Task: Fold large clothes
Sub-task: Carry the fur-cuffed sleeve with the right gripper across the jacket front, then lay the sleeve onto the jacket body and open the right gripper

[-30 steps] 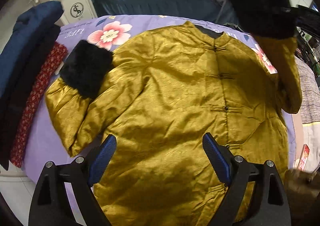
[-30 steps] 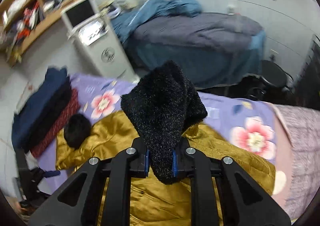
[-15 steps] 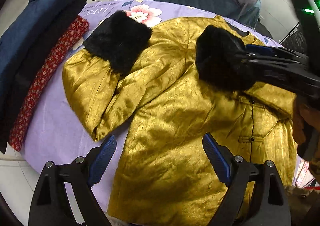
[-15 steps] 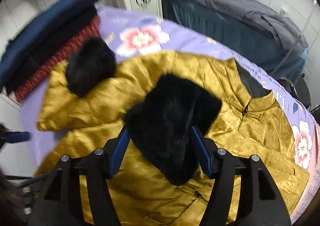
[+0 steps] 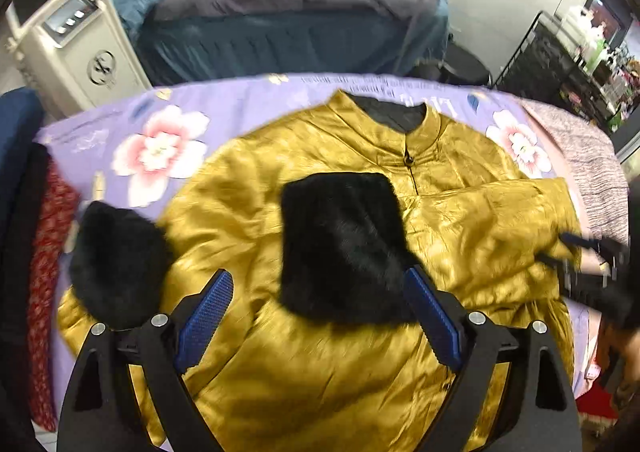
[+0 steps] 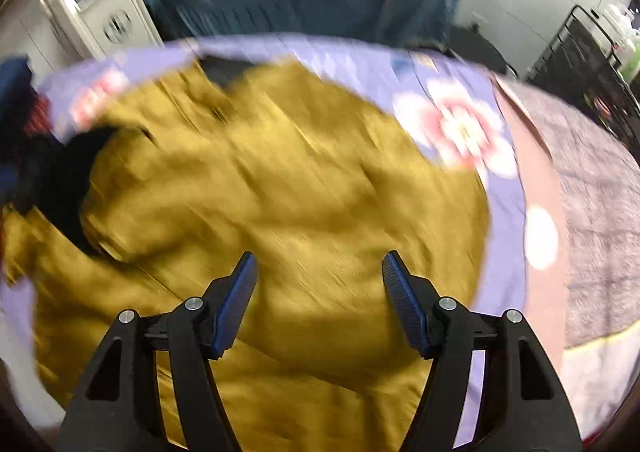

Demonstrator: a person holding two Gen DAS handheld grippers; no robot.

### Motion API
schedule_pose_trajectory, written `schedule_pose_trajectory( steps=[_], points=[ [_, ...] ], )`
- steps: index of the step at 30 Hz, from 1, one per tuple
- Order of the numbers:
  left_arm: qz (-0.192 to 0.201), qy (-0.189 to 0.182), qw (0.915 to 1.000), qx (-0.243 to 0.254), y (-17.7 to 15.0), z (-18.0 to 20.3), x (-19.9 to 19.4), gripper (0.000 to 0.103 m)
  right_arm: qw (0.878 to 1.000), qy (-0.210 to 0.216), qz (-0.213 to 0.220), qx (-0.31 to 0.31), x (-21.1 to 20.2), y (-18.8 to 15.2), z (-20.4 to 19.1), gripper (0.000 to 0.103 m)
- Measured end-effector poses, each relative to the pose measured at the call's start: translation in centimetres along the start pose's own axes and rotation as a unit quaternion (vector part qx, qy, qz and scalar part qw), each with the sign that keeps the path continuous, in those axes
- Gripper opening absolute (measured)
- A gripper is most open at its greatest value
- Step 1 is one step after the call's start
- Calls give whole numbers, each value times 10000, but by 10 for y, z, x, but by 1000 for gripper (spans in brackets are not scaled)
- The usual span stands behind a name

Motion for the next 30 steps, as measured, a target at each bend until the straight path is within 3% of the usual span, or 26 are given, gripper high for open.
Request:
schedule_pose_trajectory(
  steps=[2, 4, 8, 10, 14, 16, 18, 22, 26, 28, 30],
  points=[
    [-269, -77, 9996, -20, 2, 3, 25, 83, 9991, -131, -397, -7, 23, -24, 19, 66],
    [-656, -171, 9977, 31, -6, 9, 58, 80, 9983, -252, -516, -23, 32, -38, 31, 66],
    [-1122, -113, 9936, -35, -24, 11, 83, 75, 9989, -291, -379, -30, 20, -40, 32, 66],
    [-1010, -22, 9948, -135, -22, 8, 74, 75, 9997, -225, -99, 86, 2, -35, 32, 66],
    [-241, 410, 9988, -151, -7, 4, 24, 75, 9978, 312, 421, 403, -34, -19, 28, 66],
    [156, 421, 9989, -151, -2, 8, -1, 76, 9973, 499, 302, 449, -32, -17, 24, 66],
    [200, 207, 9996, -17, -2, 20, -6, 76, 9982, 486, 58, 355, -14, -16, 18, 66],
    [-307, -83, 9989, 333, -15, 57, 23, 76, 9985, 265, -399, 256, 16, -24, 16, 66],
    [-1035, 78, 9945, 157, -35, 56, 76, 77, 9961, 185, -701, 507, 46, -26, 20, 69],
    [-1353, 154, 9907, -65, -39, 45, 97, 95, 9966, 76, -724, 396, 53, -25, 14, 75],
    [-1556, 23, 9873, -324, -41, 36, 111, 98, 9968, -226, -770, -49, 60, -28, -1, 83]
  ],
)
Point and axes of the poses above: each gripper's, at about its wrist camera, not at the fingertips, and x roughly the way its jaws point, z to its right, y to its top, the point moved 5 cm from there along x, roughly the way its jaws point, and after that the axes turned 13 degrees about x, right-handed, at the moved point
